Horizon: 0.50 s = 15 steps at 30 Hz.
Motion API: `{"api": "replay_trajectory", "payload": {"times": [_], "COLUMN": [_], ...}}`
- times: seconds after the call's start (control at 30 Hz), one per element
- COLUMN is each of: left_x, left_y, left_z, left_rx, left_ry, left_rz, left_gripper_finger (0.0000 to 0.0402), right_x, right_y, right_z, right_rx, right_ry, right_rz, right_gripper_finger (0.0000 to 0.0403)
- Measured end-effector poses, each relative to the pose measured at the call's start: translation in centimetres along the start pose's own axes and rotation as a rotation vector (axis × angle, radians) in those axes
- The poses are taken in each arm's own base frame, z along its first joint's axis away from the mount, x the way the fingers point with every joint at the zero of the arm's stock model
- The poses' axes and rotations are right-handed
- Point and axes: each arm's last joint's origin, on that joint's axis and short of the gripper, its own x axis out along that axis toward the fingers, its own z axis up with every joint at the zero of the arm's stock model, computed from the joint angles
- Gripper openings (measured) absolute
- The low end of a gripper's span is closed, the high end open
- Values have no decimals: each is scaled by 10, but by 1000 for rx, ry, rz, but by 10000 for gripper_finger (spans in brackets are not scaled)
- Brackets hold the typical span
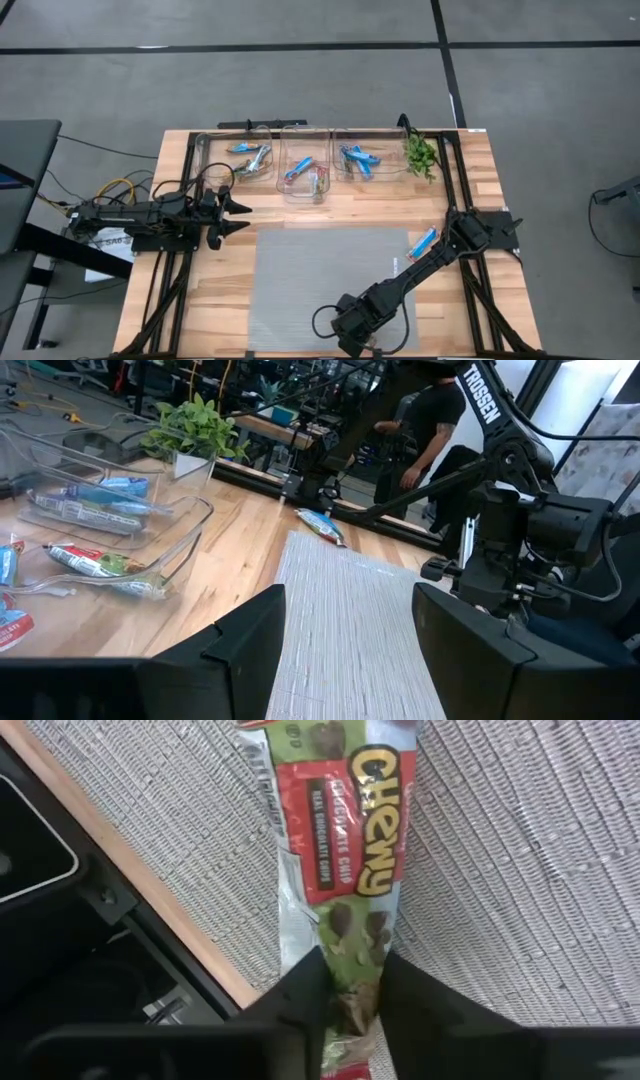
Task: Pick and place Granola Bars by type
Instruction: Put the red granola bar into the middle transparent bin
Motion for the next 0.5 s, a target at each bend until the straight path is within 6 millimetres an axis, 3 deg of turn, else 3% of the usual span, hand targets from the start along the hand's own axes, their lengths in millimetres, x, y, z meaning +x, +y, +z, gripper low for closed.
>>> {"api": "replay_trajectory", "payload": {"times": [0.23, 0.5], "left_x": [0, 0], "left_y": [0, 0], "left_z": [0, 0], "left_rx": [0, 0], "left_ry": [0, -1], "left_rz": [2, 2], "left_gripper_finger": [212, 212], "right_x": [-11, -83], "right_y": [1, 5], "right_z": [8, 40], "right_rx": [3, -42], "right_ry": [-51, -326], "right_rz": [40, 224], "right_gripper_finger": [39, 32]}}
